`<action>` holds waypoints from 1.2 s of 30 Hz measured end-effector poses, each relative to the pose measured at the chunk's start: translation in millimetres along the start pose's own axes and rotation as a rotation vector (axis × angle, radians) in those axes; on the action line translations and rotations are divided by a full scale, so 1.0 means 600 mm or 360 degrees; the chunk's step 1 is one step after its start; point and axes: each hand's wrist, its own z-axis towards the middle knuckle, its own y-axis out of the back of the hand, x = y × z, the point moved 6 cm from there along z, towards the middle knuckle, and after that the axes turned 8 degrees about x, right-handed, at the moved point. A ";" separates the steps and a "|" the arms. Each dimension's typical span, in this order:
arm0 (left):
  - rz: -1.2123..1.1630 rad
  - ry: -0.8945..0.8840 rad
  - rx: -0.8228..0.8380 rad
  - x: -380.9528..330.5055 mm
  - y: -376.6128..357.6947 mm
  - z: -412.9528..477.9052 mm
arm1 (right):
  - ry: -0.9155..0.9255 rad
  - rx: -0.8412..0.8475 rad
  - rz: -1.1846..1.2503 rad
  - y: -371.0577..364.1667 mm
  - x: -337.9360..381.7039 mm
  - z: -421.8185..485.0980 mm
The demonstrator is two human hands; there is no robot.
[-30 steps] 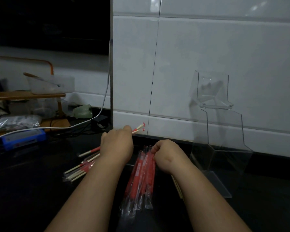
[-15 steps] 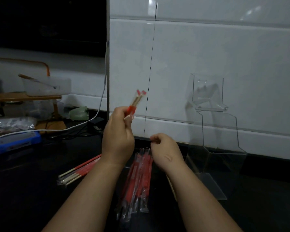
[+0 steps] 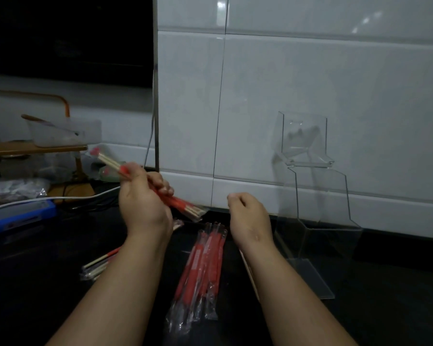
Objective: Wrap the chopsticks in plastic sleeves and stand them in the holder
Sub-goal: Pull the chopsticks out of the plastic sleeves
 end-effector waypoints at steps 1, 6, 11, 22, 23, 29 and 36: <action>-0.0180 0.0143 -0.0015 0.010 0.005 0.008 | 0.0005 -0.0032 0.0100 0.000 0.001 0.000; -0.0619 0.0649 -0.0066 0.061 0.014 0.007 | -0.0058 0.0156 0.0335 -0.023 0.004 -0.006; -0.0609 0.0729 -0.0040 0.078 0.009 0.007 | 0.0188 0.0395 0.0090 -0.027 0.026 -0.014; -0.0499 0.0727 -0.0129 0.067 0.016 0.006 | 0.0286 0.0782 -0.0181 -0.032 0.039 -0.025; -0.0513 0.0745 -0.0125 0.068 0.018 0.007 | 0.0249 0.0809 -0.0063 -0.035 0.039 -0.027; -0.0600 0.0810 -0.0066 0.077 0.000 -0.009 | 0.0095 0.0257 0.0591 -0.023 0.035 -0.025; -0.0545 0.0840 0.0052 0.089 -0.026 -0.039 | -0.0085 -0.0110 0.1107 -0.024 0.021 -0.030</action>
